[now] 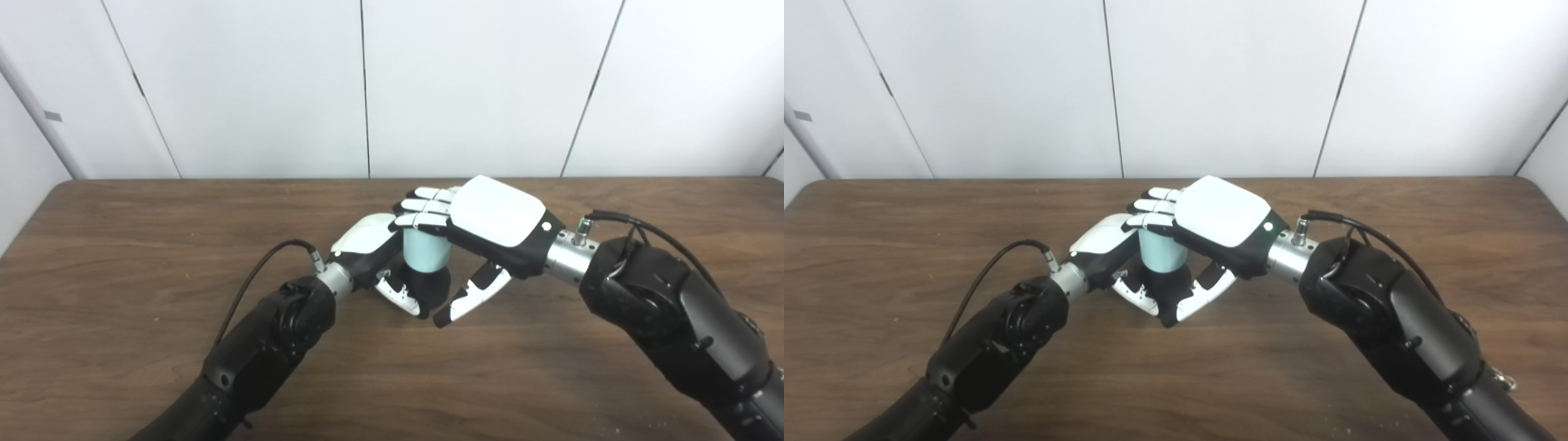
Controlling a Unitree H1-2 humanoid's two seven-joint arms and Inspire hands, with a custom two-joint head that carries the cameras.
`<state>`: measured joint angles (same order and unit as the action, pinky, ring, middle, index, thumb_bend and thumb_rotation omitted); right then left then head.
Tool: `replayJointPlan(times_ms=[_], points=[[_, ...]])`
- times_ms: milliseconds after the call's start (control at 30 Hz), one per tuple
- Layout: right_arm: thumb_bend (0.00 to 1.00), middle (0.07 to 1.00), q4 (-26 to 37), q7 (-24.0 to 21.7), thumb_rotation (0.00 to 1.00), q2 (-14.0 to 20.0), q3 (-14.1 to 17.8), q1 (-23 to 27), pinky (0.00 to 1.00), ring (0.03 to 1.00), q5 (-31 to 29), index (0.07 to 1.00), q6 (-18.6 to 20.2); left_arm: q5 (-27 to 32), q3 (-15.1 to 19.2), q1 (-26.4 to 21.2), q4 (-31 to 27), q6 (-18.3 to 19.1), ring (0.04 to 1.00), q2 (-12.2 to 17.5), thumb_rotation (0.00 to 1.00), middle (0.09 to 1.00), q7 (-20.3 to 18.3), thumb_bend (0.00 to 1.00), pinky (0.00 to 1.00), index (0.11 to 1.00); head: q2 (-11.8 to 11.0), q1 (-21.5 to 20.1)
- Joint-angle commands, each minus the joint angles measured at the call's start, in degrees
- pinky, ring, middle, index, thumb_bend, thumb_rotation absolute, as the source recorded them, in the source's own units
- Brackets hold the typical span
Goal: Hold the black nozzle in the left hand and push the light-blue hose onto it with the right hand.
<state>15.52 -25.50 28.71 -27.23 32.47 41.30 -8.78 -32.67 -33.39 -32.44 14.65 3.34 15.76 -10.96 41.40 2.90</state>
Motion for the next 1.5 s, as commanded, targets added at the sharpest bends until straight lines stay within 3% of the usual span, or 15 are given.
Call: replayJointPlan(times_ms=[0, 167, 367, 467, 567, 733, 867, 967, 1067, 1167, 1300, 1367, 1400, 1467], points=[[0.63, 0.883, -1.0, -4.1, 0.63, 1.6, -1.3, -2.0, 0.83, 0.925, 0.4, 0.825, -1.5, -2.3, -2.7, 3.6, 3.3, 3.1, 0.649, 1.3, 0.0, 0.507, -6.6, 0.52, 1.0, 0.472, 0.0, 0.0], [0.62, 0.908, 0.4, -1.7, 0.56, 0.5, 1.4, -2.2, 0.8, 0.919, 0.2, 0.834, -0.8, -2.1, -2.6, 3.7, 3.4, 2.7, 0.648, 1.4, 0.0, 0.508, -6.4, 0.52, 1.0, 0.471, 0.0, 0.0], [0.59, 0.934, -0.2, 7.1, 0.53, -3.8, 6.7, -4.0, 0.76, 0.912, 2.7, 0.85, -0.9, -2.2, -2.6, 3.8, 3.4, 2.8, 0.642, 1.4, 0.0, 0.503, -6.4, 0.52, 1.0, 0.475, -0.3, -0.1], [0.57, 0.963, 0.0, 7.3, 0.53, -6.9, 10.1, -4.6, 0.78, 0.928, 0.7, 0.889, 2.7, -2.3, -2.7, 3.8, 3.8, 2.5, 0.641, 1.5, 0.0, 0.504, -6.2, 0.52, 1.0, 0.474, -0.4, -0.1], [0.59, 0.993, -0.2, 8.2, 0.48, -9.8, 12.3, -5.4, 0.79, 0.981, 3.9, 0.924, 6.9, -2.2, -2.7, 3.7, 3.9, 2.2, 0.639, 1.5, 0.0, 0.503, -6.2, 0.52, 1.0, 0.475, -0.4, -0.2], [0.7, 1.0, -0.1, 7.0, 0.41, -9.9, 12.8, -5.6, 0.82, 1.0, 7.8, 0.993, 9.0, -2.1, -2.7, 3.6, 4.0, 2.3, 0.637, 1.3, 0.0, 0.507, -6.3, 0.52, 1.0, 0.473, -0.3, 0.0], [0.79, 1.0, 0.6, 3.0, 0.41, -11.4, 15.6, -5.6, 0.85, 1.0, 1.6, 1.0, 14.9, -2.4, -2.8, 3.5, 4.1, 2.4, 0.637, 1.3, 0.0, 0.511, -6.2, 0.52, 1.0, 0.471, -0.4, 0.1], [0.84, 1.0, 1.1, -1.6, 0.38, -14.8, 22.3, -5.0, 0.88, 1.0, -12.4, 1.0, 26.6, -2.1, -2.8, 3.6, 3.9, 2.3, 0.637, 1.4, 0.0, 0.511, -6.4, 0.52, 1.0, 0.47, -0.4, 0.2], [0.87, 1.0, 0.6, -2.9, 0.33, -16.7, 28.8, -4.6, 0.9, 1.0, -22.4, 1.0, 33.8, -1.9, -2.6, 3.8, 3.8, 2.3, 0.637, 1.5, 0.0, 0.511, -6.5, 0.52, 1.0, 0.47, -0.5, 0.0], [0.88, 1.0, -0.3, -3.1, 0.26, -16.9, 33.2, -5.8, 0.9, 1.0, -28.0, 1.0, 35.6, -1.9, -2.5, 3.8, 3.7, 2.3, 0.638, 1.7, 0.0, 0.514, -6.4, 0.52, 1.0, 0.468, -0.5, 0.0], [0.84, 1.0, -0.1, -1.8, 0.13, -15.6, 33.4, -8.3, 0.84, 0.965, -29.2, 1.0, 35.6, -1.7, -2.2, 3.9, 3.7, 2.5, 0.632, 1.8, 0.0, 0.524, -6.4, 0.52, 1.0, 0.461, -0.4, 0.1], [0.83, 1.0, -0.4, -0.5, 0.1, -15.6, 33.9, -9.3, 0.83, 0.951, -30.5, 1.0, 35.7, -1.1, -1.5, 4.1, 3.4, 3.0, 0.677, 1.6, 0.0, 0.518, -6.3, 0.52, 1.0, 0.476, -0.5, 0.2], [0.82, 1.0, -0.6, 0.0, 0.09, -15.6, 34.0, -9.6, 0.82, 0.944, -31.0, 1.0, 35.7, -0.9, -1.2, 4.2, 3.3, 3.2, 0.71, 1.5, 0.05, 0.614, -6.3, 0.69, 1.0, 0.601, -0.5, 0.2], [0.82, 0.995, -0.7, 1.6, 0.09, -15.9, 34.2, -10.4, 0.81, 0.936, -31.7, 1.0, 35.7, -0.4, -0.3, 4.3, 3.1, 3.7, 0.749, 1.2, 0.11, 0.703, -6.0, 0.8, 1.0, 0.709, -0.5, 0.4]])
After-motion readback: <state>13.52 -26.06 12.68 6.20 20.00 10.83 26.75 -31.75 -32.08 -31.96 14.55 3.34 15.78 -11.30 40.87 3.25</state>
